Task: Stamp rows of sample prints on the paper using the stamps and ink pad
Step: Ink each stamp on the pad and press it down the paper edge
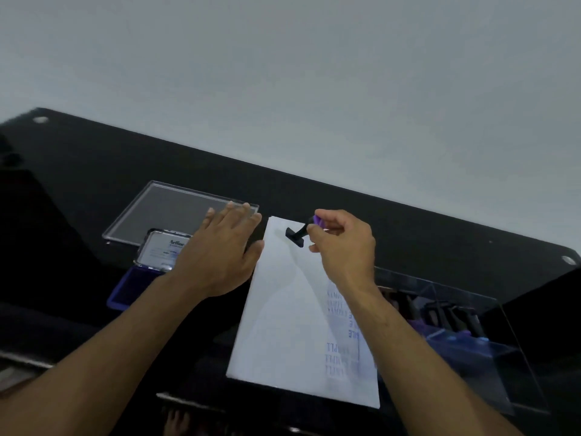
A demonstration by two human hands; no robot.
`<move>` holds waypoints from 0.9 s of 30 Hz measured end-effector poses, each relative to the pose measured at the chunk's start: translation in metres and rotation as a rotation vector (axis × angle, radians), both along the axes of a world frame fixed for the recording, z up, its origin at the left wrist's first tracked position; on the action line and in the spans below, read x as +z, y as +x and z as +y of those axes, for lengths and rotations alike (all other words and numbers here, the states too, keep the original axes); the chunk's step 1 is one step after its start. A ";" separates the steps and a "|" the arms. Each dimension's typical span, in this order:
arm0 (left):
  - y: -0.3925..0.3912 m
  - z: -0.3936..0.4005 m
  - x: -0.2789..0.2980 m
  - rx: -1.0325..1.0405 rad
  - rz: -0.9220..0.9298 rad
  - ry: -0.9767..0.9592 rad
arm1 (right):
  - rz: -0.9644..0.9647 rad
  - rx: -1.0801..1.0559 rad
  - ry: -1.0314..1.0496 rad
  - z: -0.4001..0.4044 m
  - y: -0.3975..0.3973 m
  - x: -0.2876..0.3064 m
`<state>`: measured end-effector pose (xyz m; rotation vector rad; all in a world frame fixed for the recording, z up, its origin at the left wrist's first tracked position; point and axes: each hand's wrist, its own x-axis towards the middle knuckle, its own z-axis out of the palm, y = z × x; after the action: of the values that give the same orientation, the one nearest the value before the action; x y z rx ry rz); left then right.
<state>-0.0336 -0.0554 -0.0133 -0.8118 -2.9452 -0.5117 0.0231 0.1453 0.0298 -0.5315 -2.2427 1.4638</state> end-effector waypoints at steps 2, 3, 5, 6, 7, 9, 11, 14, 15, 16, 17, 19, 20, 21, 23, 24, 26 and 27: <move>0.016 -0.024 0.002 0.025 0.015 0.008 | 0.002 0.062 0.096 -0.024 0.007 -0.002; 0.024 -0.037 0.002 0.039 0.021 0.013 | 0.002 0.092 0.140 -0.036 0.011 -0.002; 0.039 -0.060 0.001 0.072 0.034 0.025 | 0.003 0.146 0.213 -0.059 0.019 0.000; 0.046 -0.072 0.000 0.087 0.042 0.034 | 0.010 0.173 0.242 -0.070 0.022 0.001; 0.053 -0.083 -0.001 0.102 0.049 0.044 | 0.020 0.199 0.270 -0.080 0.026 0.002; 0.065 -0.105 -0.004 0.130 0.062 0.053 | 0.035 0.248 0.309 -0.101 0.031 0.004; 0.075 -0.125 -0.008 0.160 0.070 0.040 | 0.038 0.291 0.322 -0.119 0.036 0.004; 0.085 -0.152 -0.015 0.205 0.074 0.026 | 0.059 0.346 0.340 -0.144 0.041 0.005; 0.087 -0.159 -0.017 0.219 0.069 0.026 | 0.063 0.362 0.358 -0.151 0.042 0.005; 0.090 -0.165 -0.020 0.233 0.062 0.025 | 0.065 0.377 0.379 -0.157 0.043 0.006; 0.091 -0.171 -0.023 0.246 0.056 0.024 | 0.070 0.391 0.401 -0.164 0.044 0.007; 0.092 -0.181 -0.029 0.263 0.046 0.019 | 0.084 0.420 0.453 -0.174 0.044 0.009; 0.092 -0.185 -0.032 0.269 0.041 0.015 | 0.087 0.435 0.485 -0.178 0.044 0.010; 0.092 -0.188 -0.034 0.274 0.036 0.011 | 0.085 0.450 0.515 -0.182 0.043 0.011; 0.091 -0.193 -0.039 0.280 0.022 0.001 | 0.070 0.482 0.564 -0.189 0.043 0.014; 0.091 -0.195 -0.042 0.284 0.018 -0.003 | 0.060 0.500 0.580 -0.192 0.042 0.014; 0.090 -0.197 -0.048 0.291 0.020 -0.013 | 0.032 0.531 0.591 -0.198 0.040 0.014; 0.089 -0.198 -0.050 0.294 0.022 -0.018 | 0.012 0.543 0.598 -0.200 0.038 0.013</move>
<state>0.0554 -0.2529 -0.0634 -0.3708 -2.9764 -0.4513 0.0611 -0.0546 0.0427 0.2934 -2.7678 0.8931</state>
